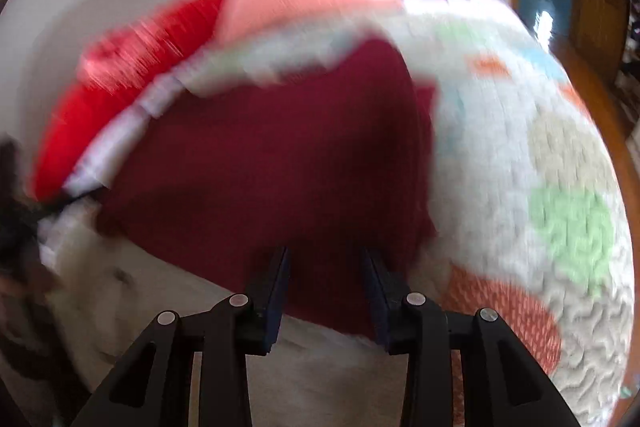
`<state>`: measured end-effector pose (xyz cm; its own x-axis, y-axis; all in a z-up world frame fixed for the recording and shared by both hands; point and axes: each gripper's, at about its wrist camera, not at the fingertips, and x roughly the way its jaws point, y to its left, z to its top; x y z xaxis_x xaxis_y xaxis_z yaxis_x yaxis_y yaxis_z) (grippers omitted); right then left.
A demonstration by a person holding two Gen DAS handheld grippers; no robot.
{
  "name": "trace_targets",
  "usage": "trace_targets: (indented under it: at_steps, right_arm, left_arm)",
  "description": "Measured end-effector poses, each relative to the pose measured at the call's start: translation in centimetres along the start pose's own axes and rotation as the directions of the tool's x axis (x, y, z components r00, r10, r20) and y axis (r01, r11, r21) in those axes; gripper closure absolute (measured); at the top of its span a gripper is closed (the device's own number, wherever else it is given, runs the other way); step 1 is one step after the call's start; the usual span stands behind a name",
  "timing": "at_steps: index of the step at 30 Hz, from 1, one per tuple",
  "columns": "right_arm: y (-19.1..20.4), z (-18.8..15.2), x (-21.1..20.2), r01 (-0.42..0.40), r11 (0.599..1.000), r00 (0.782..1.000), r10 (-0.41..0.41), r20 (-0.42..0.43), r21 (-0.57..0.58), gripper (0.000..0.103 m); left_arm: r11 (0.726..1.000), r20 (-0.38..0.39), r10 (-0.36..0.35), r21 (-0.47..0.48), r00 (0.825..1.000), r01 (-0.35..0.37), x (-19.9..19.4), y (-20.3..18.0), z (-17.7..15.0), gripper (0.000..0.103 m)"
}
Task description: Fold small clothes
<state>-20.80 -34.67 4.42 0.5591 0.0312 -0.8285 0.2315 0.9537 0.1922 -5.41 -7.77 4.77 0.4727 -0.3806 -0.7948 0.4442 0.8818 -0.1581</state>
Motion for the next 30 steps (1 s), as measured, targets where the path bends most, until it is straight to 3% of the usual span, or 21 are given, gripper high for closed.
trace_targets:
  at_steps: [4, 9, 12, 16, 18, 19, 21, 23, 26, 30]
  right_arm:
    - [0.3, 0.6, -1.6, -0.024, 0.999, 1.0, 0.024, 0.019, 0.021, 0.068]
    - [4.3, 2.9, -3.5, -0.18, 0.98, 0.979, 0.187, 0.081, -0.083, 0.068]
    - [9.0, 3.8, -2.0, -0.268, 0.951, 0.957, 0.281, 0.068, -0.153, 0.068]
    - [13.7, 3.9, 1.9, -0.251, 0.941, 0.965, 0.262, 0.015, -0.228, 0.068]
    - [15.4, 2.1, 5.9, -0.236, 0.94, 0.967, 0.202, -0.157, -0.245, 0.067]
    - [15.8, 1.6, 5.5, -0.212, 0.934, 0.976, 0.186, -0.117, -0.288, 0.067]
    - [16.2, 1.7, 4.5, -0.217, 0.922, 0.974, 0.181, -0.139, -0.32, 0.068]
    - [15.9, 3.1, 3.3, -0.27, 0.922, 0.961, 0.238, -0.143, -0.278, 0.068]
    - [15.7, 6.8, 1.6, -0.338, 0.919, 0.941, 0.331, -0.071, -0.204, 0.068]
    - [18.3, 12.8, 3.8, -0.337, 0.931, 0.941, 0.338, -0.019, -0.139, 0.062]
  left_arm:
    - [0.996, 0.01, 0.09, 0.026, 0.996, -0.09, 0.4, 0.8, -0.3, 0.068]
    - [0.993, -0.013, 0.002, -0.116, 1.0, -0.003, 0.4, 3.5, -0.4, 0.068]
    - [0.993, -0.01, 0.0, -0.12, 1.0, -0.001, 0.4, 3.3, -0.6, 0.068]
    - [0.995, -0.002, 0.009, -0.101, 1.0, -0.009, 0.3, 2.9, -0.7, 0.068]
    - [0.994, -0.004, -0.007, -0.109, 1.0, 0.007, 0.3, 3.2, -0.8, 0.068]
    - [0.993, 0.0, -0.013, -0.115, 1.0, 0.013, 0.3, 3.4, -0.9, 0.065]
    - [0.991, 0.01, -0.005, -0.13, 1.0, 0.007, 0.3, 3.7, -1.2, 0.057]
    - [0.988, 0.018, -0.021, -0.153, 1.0, 0.023, 0.4, 4.0, -1.4, 0.057]
    - [0.983, 0.032, -0.04, -0.176, 0.999, 0.045, 0.4, 4.2, -1.7, 0.057]
    - [0.978, 0.033, -0.066, -0.194, 0.997, 0.071, 0.5, 4.7, -1.8, 0.056]
